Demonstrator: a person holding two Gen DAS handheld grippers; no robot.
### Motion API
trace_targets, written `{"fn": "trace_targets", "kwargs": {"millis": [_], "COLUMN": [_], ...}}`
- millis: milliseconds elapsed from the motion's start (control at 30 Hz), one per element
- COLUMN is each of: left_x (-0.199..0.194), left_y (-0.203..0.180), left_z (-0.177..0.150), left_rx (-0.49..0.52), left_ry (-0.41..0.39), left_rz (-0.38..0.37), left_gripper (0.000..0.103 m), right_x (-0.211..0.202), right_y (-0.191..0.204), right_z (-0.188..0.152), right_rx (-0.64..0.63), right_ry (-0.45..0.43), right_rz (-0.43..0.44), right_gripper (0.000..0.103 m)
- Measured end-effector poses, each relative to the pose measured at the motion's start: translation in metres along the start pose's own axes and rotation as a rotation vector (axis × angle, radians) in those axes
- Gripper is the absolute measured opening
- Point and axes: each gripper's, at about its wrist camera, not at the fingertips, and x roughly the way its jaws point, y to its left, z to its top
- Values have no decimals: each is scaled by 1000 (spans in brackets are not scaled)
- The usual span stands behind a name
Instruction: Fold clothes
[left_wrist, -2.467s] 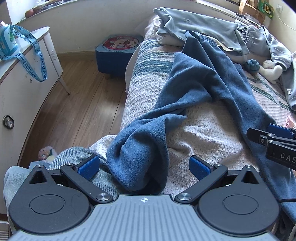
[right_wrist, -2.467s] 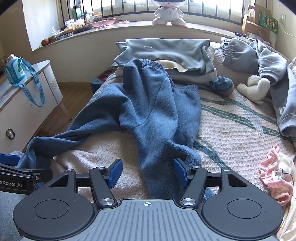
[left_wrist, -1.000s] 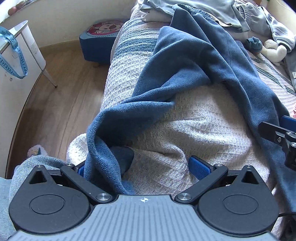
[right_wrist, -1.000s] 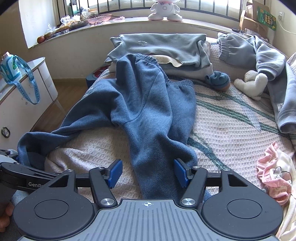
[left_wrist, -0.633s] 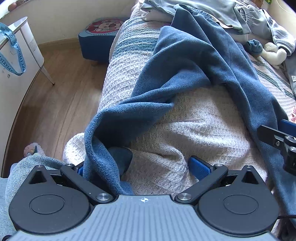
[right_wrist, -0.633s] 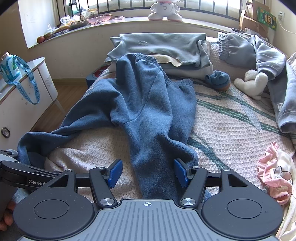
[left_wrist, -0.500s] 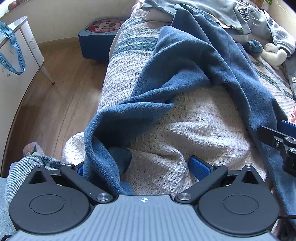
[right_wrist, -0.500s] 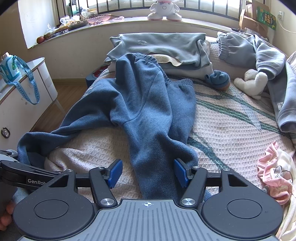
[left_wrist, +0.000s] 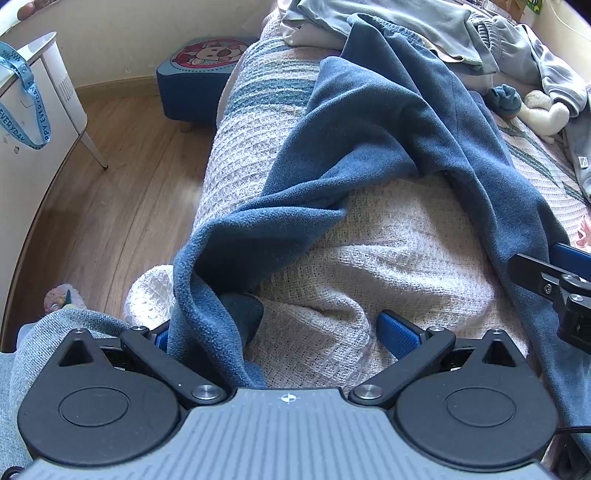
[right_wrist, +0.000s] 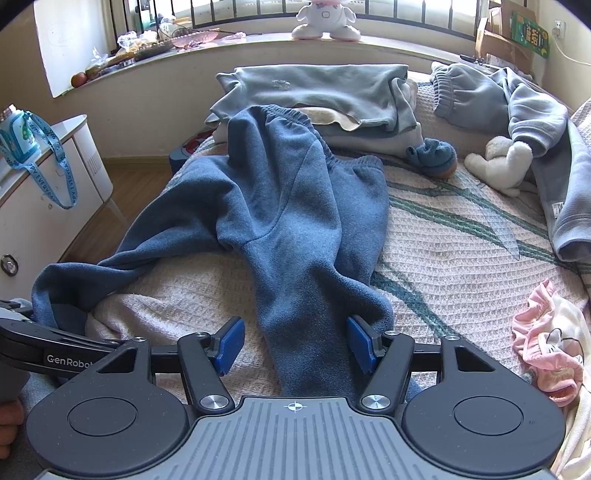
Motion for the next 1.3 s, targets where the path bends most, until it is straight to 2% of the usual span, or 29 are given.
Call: {"fn": "trace_targets", "kwargs": {"millis": [300,733,1300], "left_x": [-18,-39,-58], "left_y": [-5,-14,-23], "left_z": [-3,-4,-4], "left_rx": [14,62,122], "left_ry": [-113,-219,-280], "left_rz": [41,66,85], "left_gripper": [103,103,103], "right_x": [0,-2,-7], "right_y": [-1,-3,-11], "right_z": [0,1,1], "right_rx": [3,11,31], "right_ry": [-2,-8,-28], "right_rz": [-3,-9,-22], "right_gripper": [62,62,62]}}
